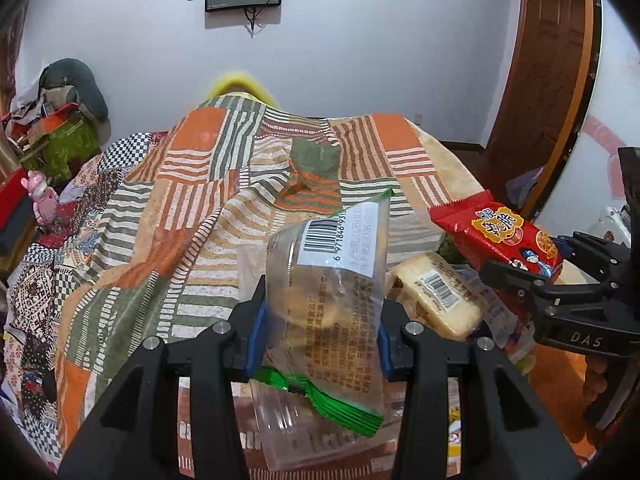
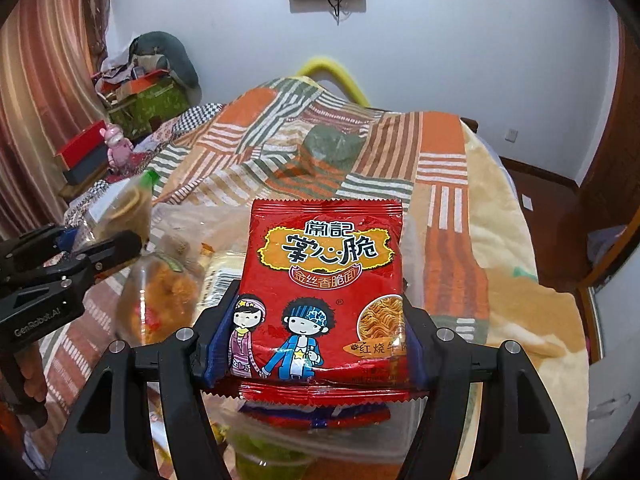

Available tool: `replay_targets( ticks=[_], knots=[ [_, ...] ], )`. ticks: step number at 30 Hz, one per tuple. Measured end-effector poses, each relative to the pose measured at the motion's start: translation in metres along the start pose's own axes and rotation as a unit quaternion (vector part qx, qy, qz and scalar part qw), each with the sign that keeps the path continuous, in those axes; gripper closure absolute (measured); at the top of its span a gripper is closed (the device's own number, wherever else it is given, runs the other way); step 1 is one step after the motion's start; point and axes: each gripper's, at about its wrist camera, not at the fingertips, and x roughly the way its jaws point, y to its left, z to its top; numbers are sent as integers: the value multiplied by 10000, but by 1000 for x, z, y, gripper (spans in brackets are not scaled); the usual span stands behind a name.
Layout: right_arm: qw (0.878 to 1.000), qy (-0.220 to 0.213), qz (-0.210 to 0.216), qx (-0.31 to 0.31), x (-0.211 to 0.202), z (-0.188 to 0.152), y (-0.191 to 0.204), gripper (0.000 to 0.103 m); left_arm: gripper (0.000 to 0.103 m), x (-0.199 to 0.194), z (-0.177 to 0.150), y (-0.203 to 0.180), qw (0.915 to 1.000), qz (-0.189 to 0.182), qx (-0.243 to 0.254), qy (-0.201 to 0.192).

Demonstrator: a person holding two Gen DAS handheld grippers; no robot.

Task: Organize snacks
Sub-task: 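Lower both packs into the clear box and open both grippers, then grasp yellow chip bag with left gripper while right grasps green jelly cup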

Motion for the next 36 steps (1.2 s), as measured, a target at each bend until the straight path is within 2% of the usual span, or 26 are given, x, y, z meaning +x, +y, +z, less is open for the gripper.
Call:
replay_targets(
  ticks=[2,4,6,10,16,24,31,33,36],
  knots=[
    [10000,37,17,-5,1,0,-1,36,57,3,1,2,10000,10,-60,55],
    [10000,65,37,10,1,-1,-1,35,45,3,1,4,9999,22,-126,81],
    [9999,70,69,39,-2,-2,-3,35,38,-1,1,3,9999,-4,-121,59],
    [9999,76,128,83,-10,-1,-4,33,31,-16,1,-3,10000,-12,17,-52],
    [9999,-143,60,-48,-41,-9,-3,28,19,-42,-6,-11,9997,-122,116,-182],
    [9998,-28,147,-131,-65,-40,0,28,14,-68,-36,-13,9996,-242,126,-80],
    [9991,385,138,-145,-53,-70,2,28,14,-70,-74,-17,9988,-360,114,305],
    [9984,522,159,-117,-45,-75,0,30,14,-65,-80,-20,9980,-463,61,430],
    [9967,740,339,5,-30,-77,-3,39,14,-57,-84,-26,9966,-614,-9,550]
  ],
)
